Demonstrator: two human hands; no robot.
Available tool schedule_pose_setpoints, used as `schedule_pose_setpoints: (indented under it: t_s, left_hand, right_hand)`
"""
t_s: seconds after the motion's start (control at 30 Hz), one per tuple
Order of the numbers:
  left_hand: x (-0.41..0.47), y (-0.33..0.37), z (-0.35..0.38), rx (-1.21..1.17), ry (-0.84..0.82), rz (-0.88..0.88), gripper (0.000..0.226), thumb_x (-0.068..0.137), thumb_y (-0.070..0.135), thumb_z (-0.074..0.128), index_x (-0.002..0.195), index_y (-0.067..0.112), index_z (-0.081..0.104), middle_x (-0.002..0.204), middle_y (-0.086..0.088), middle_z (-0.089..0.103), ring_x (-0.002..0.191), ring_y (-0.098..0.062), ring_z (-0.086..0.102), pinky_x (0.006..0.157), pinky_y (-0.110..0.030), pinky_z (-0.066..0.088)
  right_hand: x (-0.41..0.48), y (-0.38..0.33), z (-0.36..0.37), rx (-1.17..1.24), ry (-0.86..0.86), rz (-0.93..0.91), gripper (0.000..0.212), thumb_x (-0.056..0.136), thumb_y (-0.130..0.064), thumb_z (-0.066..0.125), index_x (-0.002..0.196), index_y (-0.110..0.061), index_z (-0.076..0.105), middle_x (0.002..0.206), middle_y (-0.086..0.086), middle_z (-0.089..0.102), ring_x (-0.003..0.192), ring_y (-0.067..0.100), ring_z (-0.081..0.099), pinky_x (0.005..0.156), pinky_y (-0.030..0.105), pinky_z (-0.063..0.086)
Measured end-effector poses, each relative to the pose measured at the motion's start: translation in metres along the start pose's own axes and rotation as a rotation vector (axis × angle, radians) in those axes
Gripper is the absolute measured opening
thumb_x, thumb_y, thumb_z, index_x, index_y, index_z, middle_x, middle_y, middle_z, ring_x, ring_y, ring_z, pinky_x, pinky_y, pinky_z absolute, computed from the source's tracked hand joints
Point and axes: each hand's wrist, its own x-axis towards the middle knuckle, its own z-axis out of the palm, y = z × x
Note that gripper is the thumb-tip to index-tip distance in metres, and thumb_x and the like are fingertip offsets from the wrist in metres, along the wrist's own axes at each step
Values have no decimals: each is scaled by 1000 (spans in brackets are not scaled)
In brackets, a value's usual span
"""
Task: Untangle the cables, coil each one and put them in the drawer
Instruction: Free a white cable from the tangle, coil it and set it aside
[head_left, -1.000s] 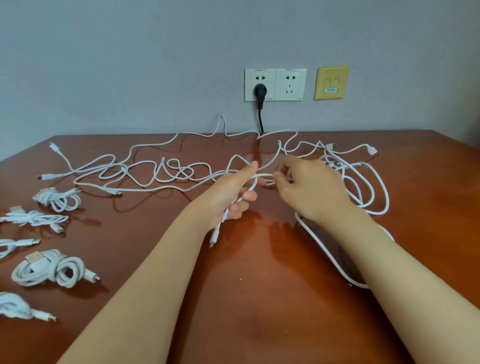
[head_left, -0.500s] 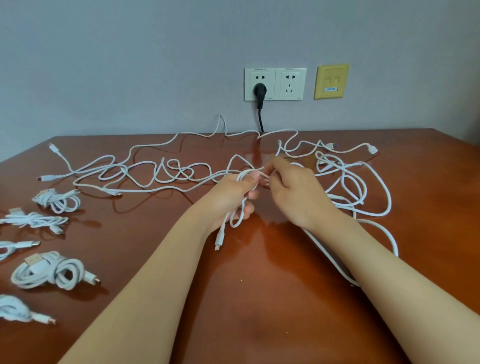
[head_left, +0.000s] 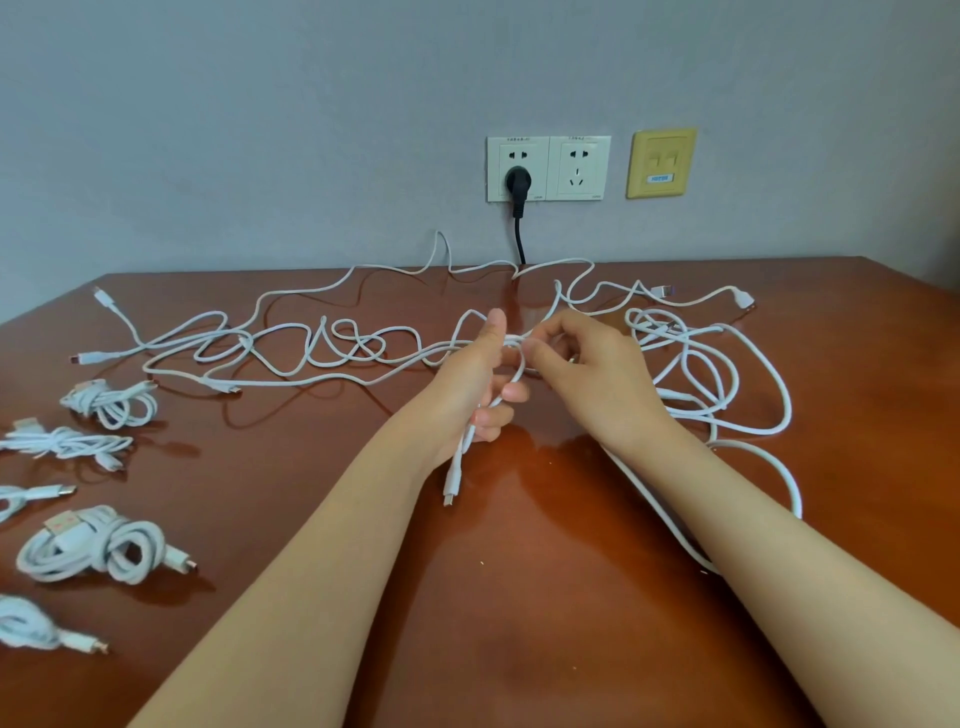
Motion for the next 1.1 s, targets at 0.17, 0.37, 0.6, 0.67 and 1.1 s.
schedule_pose_setpoints:
  t_s: [0.17,0.37,0.6,0.67,1.1]
  left_hand:
    - [2,-4,1,60,76,106,37,97,47,35,80,17,50,51,5,36,29,-5,24,33,-14,20]
    - [2,-5,-4,33,143,202,34,97,39,42,74,15,49,46,7,34,31,-5,23,36,-16,17]
    - [11,-8,1,312,378,314,39,99,31,44,63,18,49,47,3,40,41,-13,37,44,-25,30]
    - [11,-9,-1,307,416,314,39,100,30,41,64,16,51,53,-1,47,44,-12,47,44,-22,43]
    - [9,1,-9,-700,155,190,43,100,41,27,70,14,42,39,7,43,35,-5,49,49,-19,53]
  right_hand:
    - [0,1,0,51,34,-1,9,86,-13,57,83,-20,62,59,-9,53,58,1,50,57,9,36]
    - [-6,2,12,54,-51,-45,14,89,-5,49,95,-18,49,70,3,64,70,17,57,62,12,37]
    - [-12,-2,11,-121,-212,-108,10,93,-22,46,89,-21,37,69,4,62,67,28,55,60,35,39]
    - [-14,-4,12,-203,-263,-140,8,93,-21,42,93,-20,34,69,1,58,69,29,52,59,34,32]
    - [-13,-6,8,-203,-381,-12,31,98,-40,36,87,-23,59,80,-3,57,96,27,56,82,36,44]
